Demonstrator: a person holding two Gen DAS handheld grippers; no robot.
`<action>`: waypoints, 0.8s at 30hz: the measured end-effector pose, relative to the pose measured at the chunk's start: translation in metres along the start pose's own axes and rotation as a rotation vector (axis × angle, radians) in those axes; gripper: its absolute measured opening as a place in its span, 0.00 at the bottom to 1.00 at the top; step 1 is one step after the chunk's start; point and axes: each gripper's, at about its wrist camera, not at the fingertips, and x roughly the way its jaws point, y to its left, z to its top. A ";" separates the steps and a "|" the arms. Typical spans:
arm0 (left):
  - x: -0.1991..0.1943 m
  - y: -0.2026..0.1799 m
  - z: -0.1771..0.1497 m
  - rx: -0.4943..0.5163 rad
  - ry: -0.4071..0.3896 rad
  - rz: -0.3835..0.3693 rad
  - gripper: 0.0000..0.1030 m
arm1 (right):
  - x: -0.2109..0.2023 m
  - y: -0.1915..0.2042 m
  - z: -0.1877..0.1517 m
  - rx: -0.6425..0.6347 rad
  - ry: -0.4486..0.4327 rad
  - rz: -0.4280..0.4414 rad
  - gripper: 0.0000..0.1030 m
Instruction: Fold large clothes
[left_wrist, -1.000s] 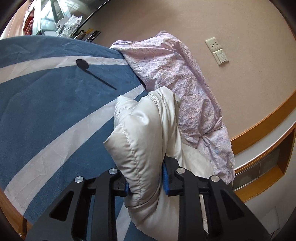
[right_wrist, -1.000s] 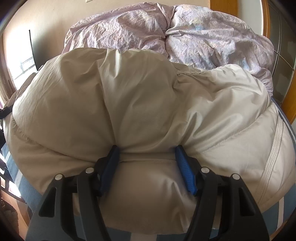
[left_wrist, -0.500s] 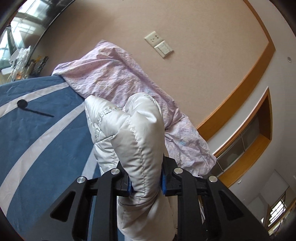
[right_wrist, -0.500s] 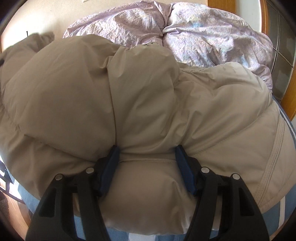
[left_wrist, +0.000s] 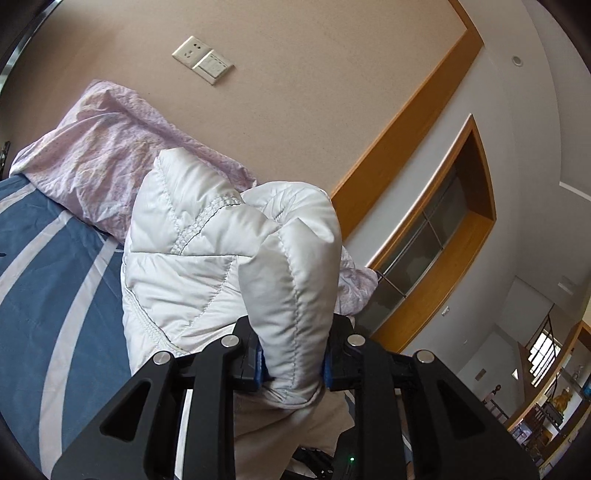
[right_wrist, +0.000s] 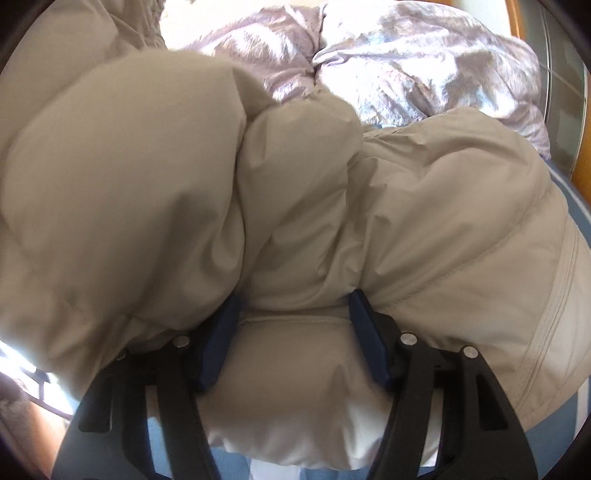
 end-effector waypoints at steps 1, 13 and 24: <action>0.003 -0.005 -0.003 0.008 0.007 -0.005 0.20 | -0.006 -0.008 0.001 0.031 -0.016 0.028 0.59; 0.041 -0.045 -0.032 0.067 0.091 -0.036 0.20 | -0.072 -0.113 0.010 0.224 -0.172 -0.061 0.60; 0.072 -0.074 -0.063 0.114 0.181 -0.074 0.20 | -0.079 -0.234 0.011 0.360 -0.093 -0.340 0.67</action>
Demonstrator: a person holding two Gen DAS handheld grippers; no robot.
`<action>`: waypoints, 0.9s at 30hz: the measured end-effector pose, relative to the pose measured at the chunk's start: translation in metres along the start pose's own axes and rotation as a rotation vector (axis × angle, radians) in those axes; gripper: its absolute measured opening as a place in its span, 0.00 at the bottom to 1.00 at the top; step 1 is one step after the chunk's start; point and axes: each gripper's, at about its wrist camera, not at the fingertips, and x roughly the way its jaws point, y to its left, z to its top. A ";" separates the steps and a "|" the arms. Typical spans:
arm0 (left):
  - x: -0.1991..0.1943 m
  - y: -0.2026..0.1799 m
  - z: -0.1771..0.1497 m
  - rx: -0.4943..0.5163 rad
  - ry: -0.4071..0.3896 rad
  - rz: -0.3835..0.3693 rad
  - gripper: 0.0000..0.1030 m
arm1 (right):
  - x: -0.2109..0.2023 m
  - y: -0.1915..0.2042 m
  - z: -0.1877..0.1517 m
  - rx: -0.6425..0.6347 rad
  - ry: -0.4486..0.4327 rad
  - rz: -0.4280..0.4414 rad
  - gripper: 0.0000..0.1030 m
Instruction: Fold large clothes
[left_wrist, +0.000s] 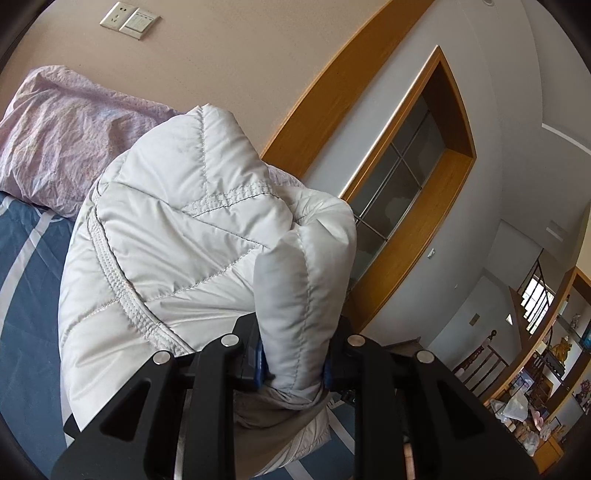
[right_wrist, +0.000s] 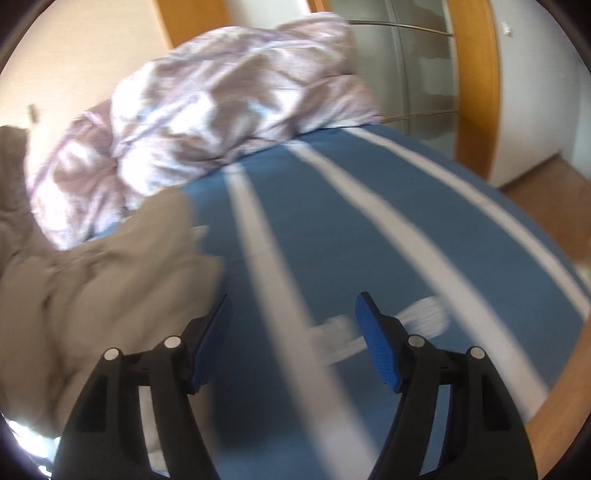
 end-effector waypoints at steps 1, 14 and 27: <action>0.003 -0.002 -0.002 0.004 0.007 -0.004 0.20 | 0.002 -0.008 0.001 0.000 0.008 -0.021 0.67; 0.047 -0.029 -0.034 0.058 0.135 -0.039 0.20 | 0.023 -0.065 0.009 0.010 0.040 -0.159 0.68; 0.081 -0.038 -0.057 0.068 0.304 -0.069 0.22 | 0.021 -0.080 0.002 0.068 0.046 -0.182 0.68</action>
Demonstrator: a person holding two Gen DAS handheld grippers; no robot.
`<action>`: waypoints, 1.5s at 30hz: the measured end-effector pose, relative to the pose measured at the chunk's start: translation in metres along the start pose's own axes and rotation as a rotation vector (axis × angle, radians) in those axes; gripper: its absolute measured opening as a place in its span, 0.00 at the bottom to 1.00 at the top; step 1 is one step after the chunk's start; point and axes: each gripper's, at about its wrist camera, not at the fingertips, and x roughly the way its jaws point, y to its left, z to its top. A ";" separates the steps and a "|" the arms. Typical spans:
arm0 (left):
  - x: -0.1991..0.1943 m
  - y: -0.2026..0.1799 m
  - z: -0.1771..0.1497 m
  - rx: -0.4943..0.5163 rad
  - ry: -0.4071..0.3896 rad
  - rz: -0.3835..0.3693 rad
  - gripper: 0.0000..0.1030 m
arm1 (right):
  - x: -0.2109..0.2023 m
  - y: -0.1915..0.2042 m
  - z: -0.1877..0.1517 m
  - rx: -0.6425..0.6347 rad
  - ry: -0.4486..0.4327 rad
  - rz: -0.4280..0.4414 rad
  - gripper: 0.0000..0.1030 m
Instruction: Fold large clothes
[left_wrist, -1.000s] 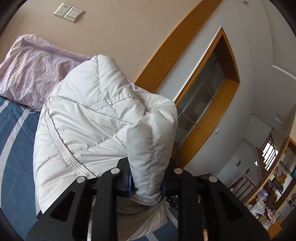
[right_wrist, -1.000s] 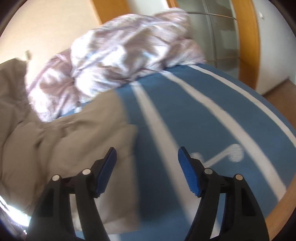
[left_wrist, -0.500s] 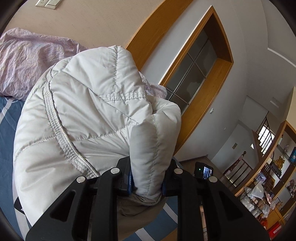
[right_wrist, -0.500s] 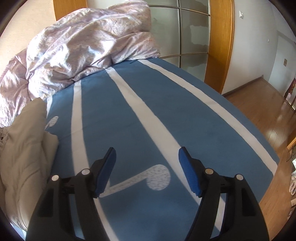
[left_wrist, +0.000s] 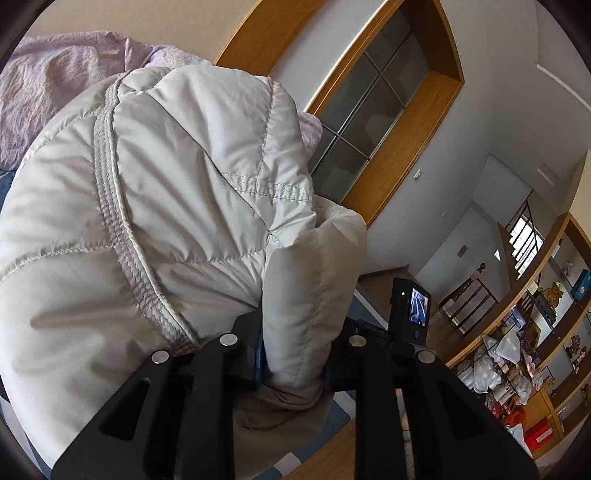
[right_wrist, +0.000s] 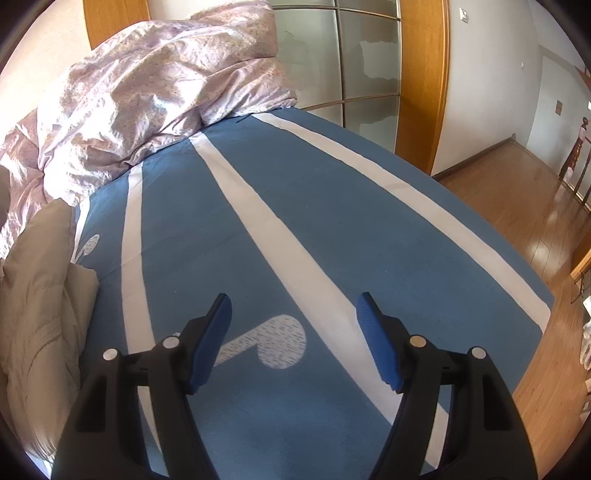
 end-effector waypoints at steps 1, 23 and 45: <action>0.003 0.000 -0.001 -0.003 0.013 -0.006 0.22 | 0.000 -0.001 -0.001 0.002 0.000 -0.003 0.68; 0.060 0.003 -0.008 0.024 0.210 0.040 0.22 | 0.012 -0.005 -0.003 -0.019 0.018 -0.040 0.68; 0.049 -0.011 -0.006 0.138 0.236 0.112 0.61 | 0.008 -0.014 -0.004 0.019 0.027 -0.038 0.68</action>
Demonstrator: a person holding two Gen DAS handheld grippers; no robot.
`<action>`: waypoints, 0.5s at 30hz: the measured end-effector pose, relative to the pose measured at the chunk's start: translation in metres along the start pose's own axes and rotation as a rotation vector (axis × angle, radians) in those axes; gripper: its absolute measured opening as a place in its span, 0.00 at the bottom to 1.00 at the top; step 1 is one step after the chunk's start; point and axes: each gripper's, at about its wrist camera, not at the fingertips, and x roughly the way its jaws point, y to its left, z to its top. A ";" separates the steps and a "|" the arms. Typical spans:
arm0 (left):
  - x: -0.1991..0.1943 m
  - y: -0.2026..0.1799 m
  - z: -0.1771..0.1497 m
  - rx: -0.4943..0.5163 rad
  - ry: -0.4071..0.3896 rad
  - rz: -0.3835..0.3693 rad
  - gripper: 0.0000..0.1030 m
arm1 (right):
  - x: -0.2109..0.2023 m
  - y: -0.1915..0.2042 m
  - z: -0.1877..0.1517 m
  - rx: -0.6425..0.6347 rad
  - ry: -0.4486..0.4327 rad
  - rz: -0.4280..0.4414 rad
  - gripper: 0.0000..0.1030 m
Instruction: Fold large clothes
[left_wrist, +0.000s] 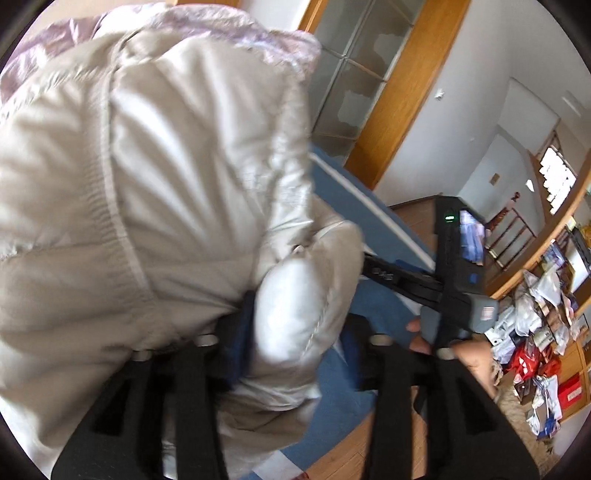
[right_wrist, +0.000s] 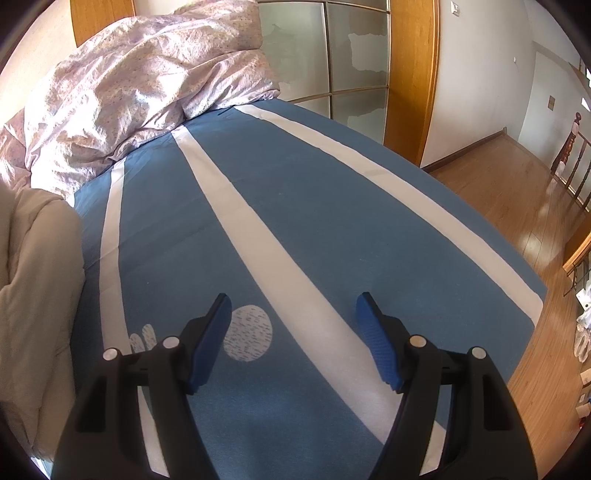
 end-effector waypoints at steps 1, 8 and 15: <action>-0.006 -0.003 0.000 0.010 -0.012 -0.018 0.74 | 0.000 -0.001 0.000 0.003 0.000 -0.001 0.68; -0.047 -0.032 -0.001 0.080 -0.115 0.017 0.87 | -0.001 -0.004 -0.002 0.009 -0.001 0.000 0.68; -0.095 -0.002 0.010 -0.025 -0.245 0.179 0.87 | -0.002 -0.001 -0.004 0.001 -0.002 -0.002 0.68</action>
